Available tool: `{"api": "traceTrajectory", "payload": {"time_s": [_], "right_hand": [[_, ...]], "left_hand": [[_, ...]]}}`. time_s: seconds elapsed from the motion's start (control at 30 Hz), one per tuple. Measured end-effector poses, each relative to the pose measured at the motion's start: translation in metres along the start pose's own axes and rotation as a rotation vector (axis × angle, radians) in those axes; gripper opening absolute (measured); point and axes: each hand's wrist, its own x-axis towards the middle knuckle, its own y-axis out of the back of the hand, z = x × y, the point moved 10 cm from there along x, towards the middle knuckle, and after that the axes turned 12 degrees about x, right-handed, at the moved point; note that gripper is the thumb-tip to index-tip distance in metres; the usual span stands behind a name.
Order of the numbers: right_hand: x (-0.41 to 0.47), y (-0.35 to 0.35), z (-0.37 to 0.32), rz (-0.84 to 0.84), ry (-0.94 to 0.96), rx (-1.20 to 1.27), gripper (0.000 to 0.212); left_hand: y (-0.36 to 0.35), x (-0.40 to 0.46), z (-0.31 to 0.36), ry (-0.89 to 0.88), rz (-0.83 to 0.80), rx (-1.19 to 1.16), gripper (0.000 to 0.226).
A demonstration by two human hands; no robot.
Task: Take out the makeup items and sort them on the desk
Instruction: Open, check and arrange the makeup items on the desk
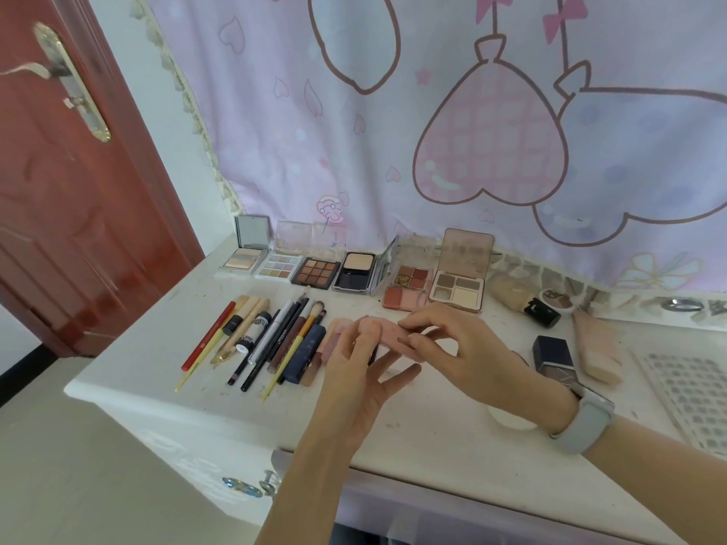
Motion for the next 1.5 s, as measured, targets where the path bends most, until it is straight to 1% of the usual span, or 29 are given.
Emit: {"api": "traceTrajectory", "payload": {"time_s": [0.1,0.2,0.27,0.37,0.47,0.57,0.67,0.73,0.83,0.9,0.97,1.03,1.13,1.23,1.27,1.3,1.33,1.4,1.43,1.5], "right_hand": [[0.003,-0.006,0.003,-0.071,-0.055,0.025,0.019],[0.004,-0.010,0.003,-0.127,-0.075,-0.033,0.027],[0.005,-0.011,0.002,-0.142,-0.076,-0.104,0.029],[0.011,-0.014,-0.006,-0.142,-0.035,-0.237,0.030],[0.024,-0.020,-0.020,-0.141,0.027,-0.270,0.031],[0.044,-0.038,-0.031,-0.153,0.073,-0.298,0.030],[0.070,-0.065,-0.042,-0.185,0.140,-0.314,0.026],[0.097,-0.082,-0.046,-0.199,0.152,-0.330,0.024],[0.140,-0.117,-0.044,-0.297,0.144,-0.326,0.020],[0.164,-0.149,-0.044,-0.375,0.158,-0.332,0.029],[0.187,-0.179,-0.045,-0.406,0.168,-0.350,0.039],[0.211,-0.197,-0.046,-0.368,0.186,-0.359,0.042],[0.246,-0.212,-0.038,-0.293,0.149,-0.319,0.034],[0.274,-0.227,-0.017,-0.261,0.062,-0.254,0.031],[0.282,-0.231,-0.007,-0.244,0.020,-0.217,0.031],[0.287,-0.234,0.002,-0.233,-0.024,-0.184,0.032],[0.290,-0.238,0.010,-0.228,-0.062,-0.159,0.032],[0.295,-0.243,0.023,-0.226,-0.115,-0.104,0.031],[0.297,-0.246,0.028,-0.226,-0.131,-0.082,0.030],[0.301,-0.252,0.036,-0.227,-0.153,-0.061,0.030]], "left_hand": [[0.000,0.000,0.001,-0.014,-0.028,-0.016,0.020],[0.000,0.002,0.000,-0.010,-0.027,0.003,0.037],[-0.001,0.002,0.000,-0.012,-0.021,0.010,0.045],[0.002,0.002,0.004,-0.030,-0.012,0.014,0.042],[0.012,0.002,0.016,-0.055,0.002,0.015,0.038],[0.032,0.002,0.034,-0.093,0.038,0.021,0.029],[0.067,0.001,0.049,-0.114,0.126,0.034,0.030],[0.096,0.003,0.055,-0.088,0.196,-0.001,0.034],[0.141,0.010,0.060,-0.012,0.275,-0.103,0.041],[0.170,0.017,0.067,0.033,0.304,-0.148,0.034],[0.197,0.024,0.077,0.051,0.331,-0.197,0.025],[0.227,0.032,0.088,0.047,0.381,-0.225,0.027],[0.270,0.043,0.101,0.068,0.463,-0.123,0.038],[0.307,0.047,0.098,0.138,0.611,-0.082,0.033],[0.318,0.047,0.098,0.152,0.670,-0.025,0.032],[0.330,0.045,0.099,0.162,0.729,0.086,0.035],[0.339,0.042,0.102,0.164,0.789,0.251,0.038],[0.354,0.032,0.116,0.132,0.904,0.666,0.038],[0.355,0.029,0.124,0.087,0.933,0.866,0.035],[0.346,0.029,0.134,-0.033,0.906,1.180,0.024]]}}
